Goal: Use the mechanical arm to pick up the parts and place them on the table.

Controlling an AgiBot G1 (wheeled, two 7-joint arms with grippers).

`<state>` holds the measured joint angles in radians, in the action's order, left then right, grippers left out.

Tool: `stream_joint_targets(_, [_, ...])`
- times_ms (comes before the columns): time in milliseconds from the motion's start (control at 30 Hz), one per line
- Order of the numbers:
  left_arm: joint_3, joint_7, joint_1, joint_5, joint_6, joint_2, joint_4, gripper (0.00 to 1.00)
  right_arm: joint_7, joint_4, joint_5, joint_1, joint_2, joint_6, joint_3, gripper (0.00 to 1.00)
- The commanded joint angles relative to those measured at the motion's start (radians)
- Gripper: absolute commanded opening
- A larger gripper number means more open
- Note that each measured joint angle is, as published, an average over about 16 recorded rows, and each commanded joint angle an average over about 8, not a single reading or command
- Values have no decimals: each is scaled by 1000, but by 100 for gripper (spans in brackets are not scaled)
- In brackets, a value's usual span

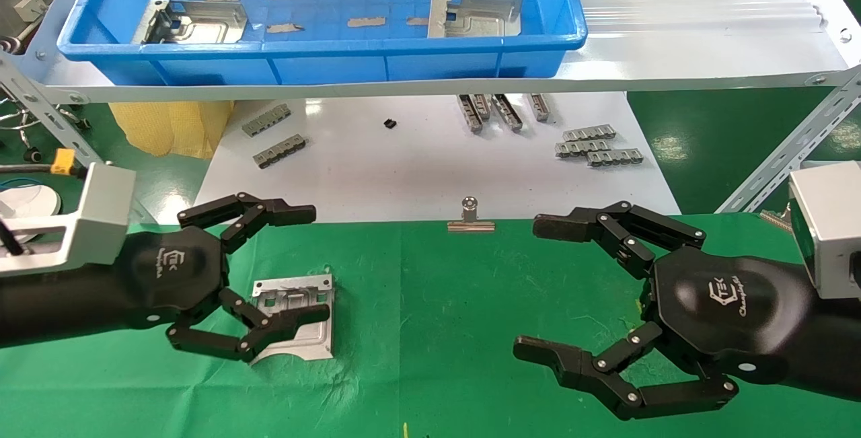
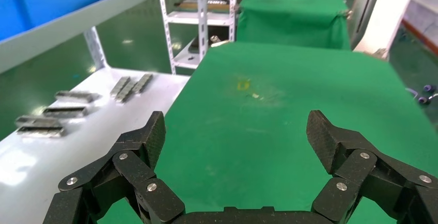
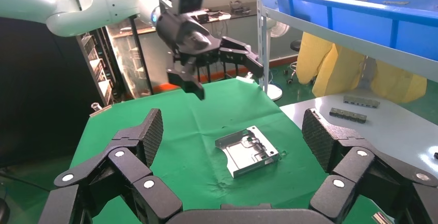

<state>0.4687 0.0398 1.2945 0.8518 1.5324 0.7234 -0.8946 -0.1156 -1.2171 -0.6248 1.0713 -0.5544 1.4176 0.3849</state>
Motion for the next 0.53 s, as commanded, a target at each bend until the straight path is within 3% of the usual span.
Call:
stream_joint_targets(33, [-19, -23, -22, -12, -4, -11, -39, 100, 0, 0, 0, 0, 0, 0, 0, 100])
stream_joint_targets(533, [-146, -175, -169, -93, -28, -86, -300, 100, 0, 0, 0, 0, 0, 0, 0, 100])
